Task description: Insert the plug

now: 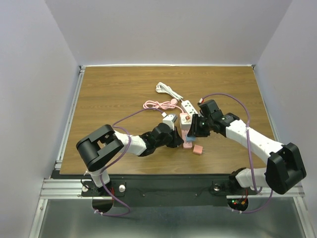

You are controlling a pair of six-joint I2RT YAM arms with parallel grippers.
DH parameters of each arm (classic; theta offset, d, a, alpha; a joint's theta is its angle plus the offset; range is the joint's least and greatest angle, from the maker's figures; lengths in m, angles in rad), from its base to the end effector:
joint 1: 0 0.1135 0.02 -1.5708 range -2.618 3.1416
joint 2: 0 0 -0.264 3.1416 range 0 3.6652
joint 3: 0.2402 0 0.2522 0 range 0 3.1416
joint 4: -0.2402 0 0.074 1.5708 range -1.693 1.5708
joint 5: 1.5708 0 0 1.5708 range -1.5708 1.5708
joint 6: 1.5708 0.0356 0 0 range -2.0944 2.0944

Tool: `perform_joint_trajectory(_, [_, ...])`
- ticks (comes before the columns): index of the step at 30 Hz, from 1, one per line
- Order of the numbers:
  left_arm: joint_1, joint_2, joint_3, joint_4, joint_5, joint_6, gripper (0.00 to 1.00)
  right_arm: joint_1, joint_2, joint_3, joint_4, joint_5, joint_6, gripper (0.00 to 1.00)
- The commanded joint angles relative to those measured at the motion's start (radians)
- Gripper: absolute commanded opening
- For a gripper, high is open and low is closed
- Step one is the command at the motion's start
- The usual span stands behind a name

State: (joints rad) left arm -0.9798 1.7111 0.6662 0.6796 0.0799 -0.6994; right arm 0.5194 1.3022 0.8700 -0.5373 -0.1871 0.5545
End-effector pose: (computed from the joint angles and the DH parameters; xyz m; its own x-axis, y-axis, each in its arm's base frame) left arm 0.1838 -0.2790 0.1541 -0.7119 -0.0907 -0.6964 0.5371 0.5686 -0.6231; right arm 0.2217 0.1344 0.2300 -0.9135 0.0736 -0.4002 -0.1154 0.8963 0.4283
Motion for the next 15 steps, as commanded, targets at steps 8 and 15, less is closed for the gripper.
perform_joint_trajectory(8, [-0.022,0.025,0.026,0.005,0.083,0.014,0.0,0.039,0.023,0.027,-0.027,0.077,0.019,0.0])
perform_joint_trajectory(15, [-0.022,0.022,0.026,0.003,0.078,0.011,0.0,0.053,0.057,0.035,-0.024,0.093,0.012,0.01])
